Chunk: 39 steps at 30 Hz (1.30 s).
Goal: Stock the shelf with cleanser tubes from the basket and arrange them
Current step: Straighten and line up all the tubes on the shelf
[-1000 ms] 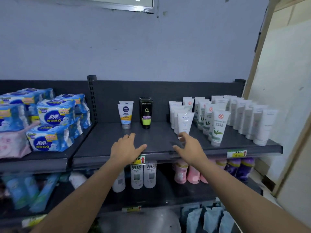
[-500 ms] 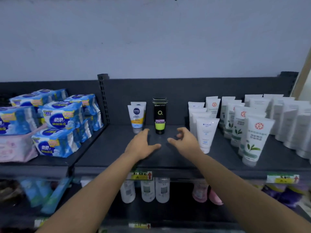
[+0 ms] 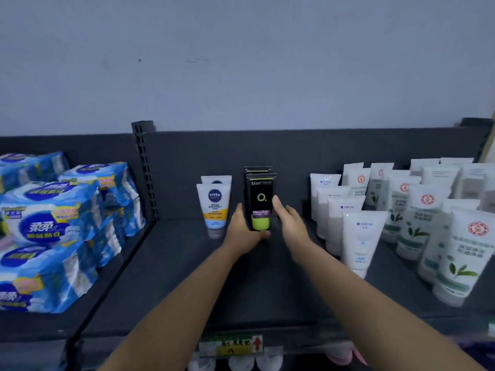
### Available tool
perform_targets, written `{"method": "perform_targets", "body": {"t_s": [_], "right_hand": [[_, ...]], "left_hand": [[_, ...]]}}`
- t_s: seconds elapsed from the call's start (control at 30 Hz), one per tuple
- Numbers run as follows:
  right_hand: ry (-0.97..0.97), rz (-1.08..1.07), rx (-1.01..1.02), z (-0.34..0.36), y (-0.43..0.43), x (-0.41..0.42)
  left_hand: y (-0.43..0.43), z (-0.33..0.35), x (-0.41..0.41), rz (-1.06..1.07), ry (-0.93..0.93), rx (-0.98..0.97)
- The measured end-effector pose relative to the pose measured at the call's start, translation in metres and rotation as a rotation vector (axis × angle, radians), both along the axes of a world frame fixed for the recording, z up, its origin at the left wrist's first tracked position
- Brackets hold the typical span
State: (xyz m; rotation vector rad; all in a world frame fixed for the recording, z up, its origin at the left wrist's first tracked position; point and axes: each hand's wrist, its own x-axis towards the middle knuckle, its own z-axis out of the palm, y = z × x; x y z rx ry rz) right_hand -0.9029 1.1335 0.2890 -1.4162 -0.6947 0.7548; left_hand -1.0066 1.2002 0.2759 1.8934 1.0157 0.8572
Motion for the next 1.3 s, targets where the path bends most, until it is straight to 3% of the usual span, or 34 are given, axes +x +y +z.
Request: {"method": "perform_targets", "body": {"t_s": [0.17,0.43,0.7,1.1,1.3], "right_hand": [[0.163,-0.002,0.083,-0.030,0.060,0.016],[-0.216,-0.012,0.066,-0.033,0.063,-0.008],[-0.167,0.024,0.138,-0.035,0.060,-0.004],[-0.242,-0.036,0.086,-0.034,0.059,-0.004],[-0.261,-0.113,0.157,-0.034,0.055,-0.003]], "left_hand": [[0.023,-0.016,0.014,-0.131,-0.146,-0.075],[0.032,-0.023,0.019,-0.221,-0.097,-0.039],[0.035,-0.026,0.022,-0.190,-0.056,-0.055],[0.027,-0.022,0.017,-0.164,-0.095,0.041],[0.023,-0.018,-0.002,-0.056,0.142,0.108]]}}
